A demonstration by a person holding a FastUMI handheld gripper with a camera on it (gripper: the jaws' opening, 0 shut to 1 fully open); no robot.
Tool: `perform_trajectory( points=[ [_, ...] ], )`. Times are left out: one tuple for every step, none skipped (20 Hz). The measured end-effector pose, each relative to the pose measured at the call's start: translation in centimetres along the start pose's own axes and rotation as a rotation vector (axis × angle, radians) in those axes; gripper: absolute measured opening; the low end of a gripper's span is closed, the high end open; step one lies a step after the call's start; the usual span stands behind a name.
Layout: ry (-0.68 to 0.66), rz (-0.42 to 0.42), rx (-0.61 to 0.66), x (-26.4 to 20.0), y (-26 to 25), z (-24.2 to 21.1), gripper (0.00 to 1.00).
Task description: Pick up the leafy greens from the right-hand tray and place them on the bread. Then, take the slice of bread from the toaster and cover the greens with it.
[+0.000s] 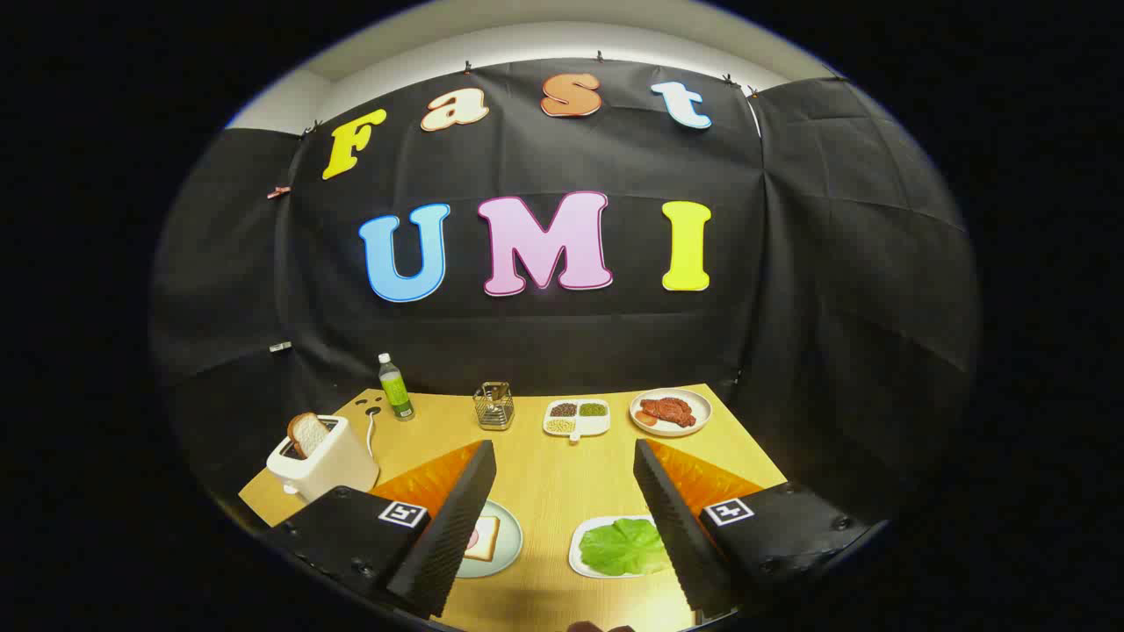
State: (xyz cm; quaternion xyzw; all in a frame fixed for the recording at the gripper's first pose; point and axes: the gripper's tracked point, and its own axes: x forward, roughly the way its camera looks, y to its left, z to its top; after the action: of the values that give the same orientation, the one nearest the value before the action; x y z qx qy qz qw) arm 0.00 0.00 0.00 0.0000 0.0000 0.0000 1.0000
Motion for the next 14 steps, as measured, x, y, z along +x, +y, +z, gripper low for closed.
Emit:
perform_trajectory(
  points=[
    [0.000, -0.007, 0.003, 0.0, 0.1, 0.0, 0.98],
    [-0.001, -0.012, 0.004, -0.1, 0.2, 0.1, 0.98],
    [-0.001, -0.018, 0.003, -0.1, 0.3, 0.0, 0.98],
    [0.001, -0.020, 0.001, -0.1, 0.4, -0.1, 0.98],
    [0.006, -0.021, -0.001, 0.0, 0.6, -0.3, 0.98],
    [0.012, -0.021, 0.000, 0.1, 0.7, -0.4, 0.98],
    [0.017, -0.020, 0.002, 0.2, 0.8, -0.6, 0.98],
    [0.020, -0.020, 0.003, 0.2, 0.9, -0.6, 0.98],
    [0.021, -0.019, 0.003, 0.3, 1.1, -0.6, 0.98],
    [0.025, -0.019, 0.003, 0.5, 1.1, -0.6, 0.98],
    [0.030, -0.018, 0.004, 0.6, 1.2, -0.8, 0.98],
    [0.037, -0.017, 0.007, 0.8, 1.2, -1.0, 0.98],
    [0.042, -0.017, 0.008, 1.1, 1.3, -1.1, 0.98],
    [0.043, -0.017, 0.007, 1.1, 1.3, -1.1, 0.98]
  ],
)
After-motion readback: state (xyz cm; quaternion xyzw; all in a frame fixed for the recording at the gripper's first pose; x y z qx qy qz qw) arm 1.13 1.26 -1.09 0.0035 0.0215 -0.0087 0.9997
